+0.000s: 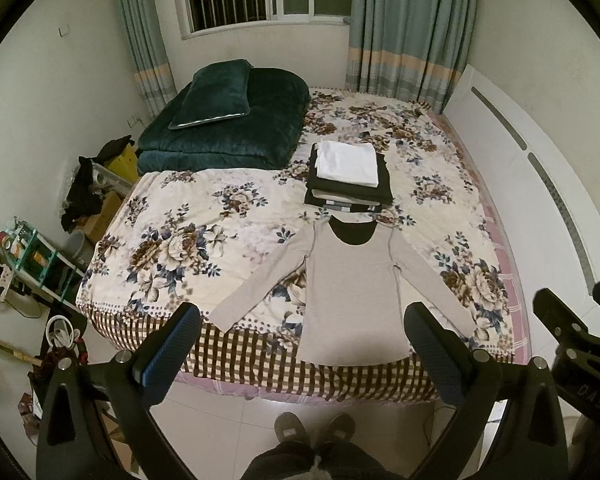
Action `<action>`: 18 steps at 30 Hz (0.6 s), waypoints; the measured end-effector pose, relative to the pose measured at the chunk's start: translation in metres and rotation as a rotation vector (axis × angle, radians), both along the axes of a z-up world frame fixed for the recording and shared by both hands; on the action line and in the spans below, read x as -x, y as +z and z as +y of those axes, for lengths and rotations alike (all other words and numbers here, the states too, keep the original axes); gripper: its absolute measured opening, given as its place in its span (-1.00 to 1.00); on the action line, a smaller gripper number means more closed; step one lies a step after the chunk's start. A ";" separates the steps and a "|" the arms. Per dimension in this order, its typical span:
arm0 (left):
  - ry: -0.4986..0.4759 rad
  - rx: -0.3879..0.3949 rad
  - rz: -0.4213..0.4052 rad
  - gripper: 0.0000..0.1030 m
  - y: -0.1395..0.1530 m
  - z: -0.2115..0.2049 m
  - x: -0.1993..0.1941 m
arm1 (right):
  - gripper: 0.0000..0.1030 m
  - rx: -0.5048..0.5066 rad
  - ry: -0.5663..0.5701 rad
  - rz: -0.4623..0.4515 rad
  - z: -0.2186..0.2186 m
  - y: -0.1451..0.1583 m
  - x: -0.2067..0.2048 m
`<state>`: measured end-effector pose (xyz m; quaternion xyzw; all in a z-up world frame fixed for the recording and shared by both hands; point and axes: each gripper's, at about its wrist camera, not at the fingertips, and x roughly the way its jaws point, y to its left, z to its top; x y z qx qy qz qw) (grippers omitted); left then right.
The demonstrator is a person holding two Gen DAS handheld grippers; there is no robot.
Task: Fold small clothes
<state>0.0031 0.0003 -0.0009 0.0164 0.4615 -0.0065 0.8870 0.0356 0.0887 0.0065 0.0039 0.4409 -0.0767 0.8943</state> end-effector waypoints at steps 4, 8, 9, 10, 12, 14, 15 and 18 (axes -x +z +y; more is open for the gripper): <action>0.025 -0.042 -0.025 1.00 -0.009 -0.014 -0.027 | 1.00 -0.021 -0.071 0.031 -0.013 -0.030 -0.019; 0.021 -0.099 -0.051 1.00 -0.047 -0.026 -0.058 | 1.00 -0.054 -0.222 0.085 -0.061 -0.086 -0.038; 0.019 -0.110 -0.049 1.00 -0.060 -0.026 -0.067 | 1.00 -0.073 -0.267 0.100 -0.078 -0.105 -0.041; 0.013 -0.116 -0.044 1.00 -0.074 -0.028 -0.075 | 1.00 -0.089 -0.310 0.116 -0.095 -0.125 -0.044; 0.010 -0.146 -0.018 1.00 -0.118 -0.041 -0.100 | 1.00 -0.116 -0.397 0.149 -0.134 -0.171 -0.050; 0.009 -0.161 0.018 1.00 -0.148 -0.043 -0.117 | 1.00 -0.148 -0.481 0.192 -0.175 -0.220 -0.056; 0.009 -0.167 0.054 1.00 -0.172 -0.051 -0.129 | 1.00 -0.171 -0.525 0.218 -0.199 -0.250 -0.060; 0.023 -0.174 0.152 1.00 -0.241 -0.071 -0.162 | 1.00 -0.249 -0.620 0.274 -0.259 -0.330 -0.071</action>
